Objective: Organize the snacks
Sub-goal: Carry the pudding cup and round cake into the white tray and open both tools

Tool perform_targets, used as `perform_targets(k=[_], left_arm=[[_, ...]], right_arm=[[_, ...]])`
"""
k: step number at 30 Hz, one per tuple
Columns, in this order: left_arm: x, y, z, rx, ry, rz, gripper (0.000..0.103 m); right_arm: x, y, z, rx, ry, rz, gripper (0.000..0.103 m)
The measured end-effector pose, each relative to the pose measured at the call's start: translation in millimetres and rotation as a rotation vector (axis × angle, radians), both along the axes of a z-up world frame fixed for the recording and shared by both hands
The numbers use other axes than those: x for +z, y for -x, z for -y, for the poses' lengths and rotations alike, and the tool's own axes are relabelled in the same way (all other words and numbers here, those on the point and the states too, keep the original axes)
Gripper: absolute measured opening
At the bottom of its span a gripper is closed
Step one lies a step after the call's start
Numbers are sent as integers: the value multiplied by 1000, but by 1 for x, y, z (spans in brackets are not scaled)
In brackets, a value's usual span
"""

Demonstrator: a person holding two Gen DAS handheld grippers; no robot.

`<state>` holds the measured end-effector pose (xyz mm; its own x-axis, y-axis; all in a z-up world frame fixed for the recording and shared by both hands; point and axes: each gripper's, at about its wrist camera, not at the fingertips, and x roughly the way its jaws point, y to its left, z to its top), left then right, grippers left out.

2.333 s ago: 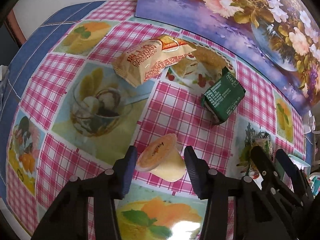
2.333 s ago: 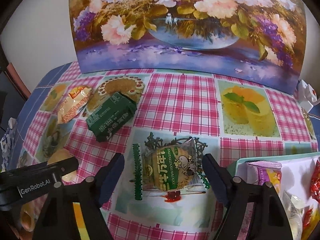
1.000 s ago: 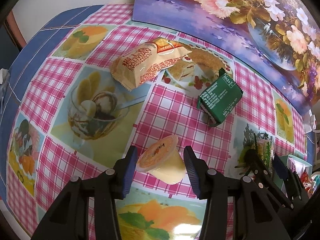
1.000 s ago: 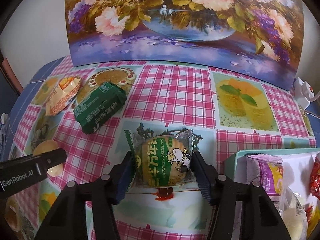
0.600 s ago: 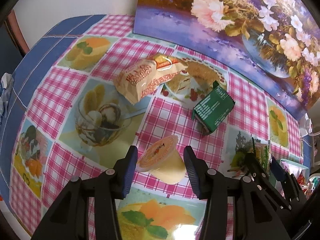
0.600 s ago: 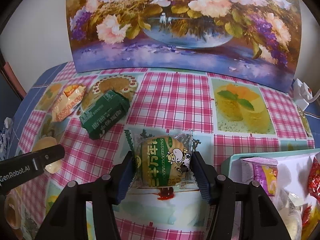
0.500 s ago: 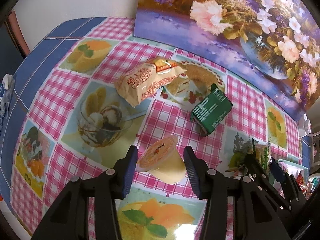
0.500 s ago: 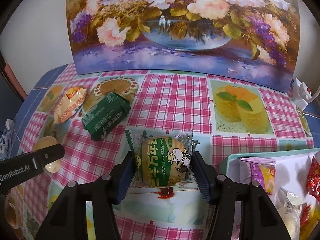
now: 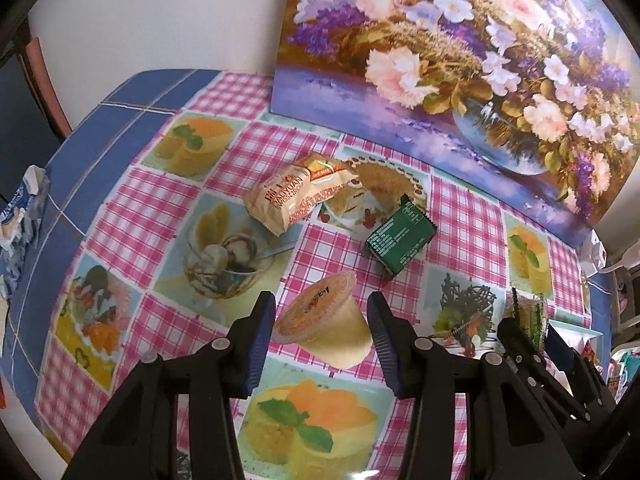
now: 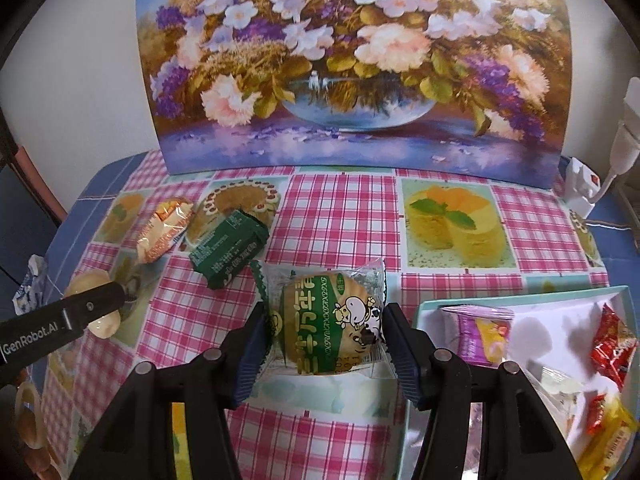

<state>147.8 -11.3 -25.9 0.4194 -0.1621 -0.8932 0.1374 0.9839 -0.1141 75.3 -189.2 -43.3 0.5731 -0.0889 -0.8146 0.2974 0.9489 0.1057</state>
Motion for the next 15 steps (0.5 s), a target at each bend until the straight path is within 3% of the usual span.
perform_targets(k=[15], left_arm=[[37, 47, 14, -78, 4, 86, 49]], right_arm=[[33, 54, 4, -45, -35, 46, 60]])
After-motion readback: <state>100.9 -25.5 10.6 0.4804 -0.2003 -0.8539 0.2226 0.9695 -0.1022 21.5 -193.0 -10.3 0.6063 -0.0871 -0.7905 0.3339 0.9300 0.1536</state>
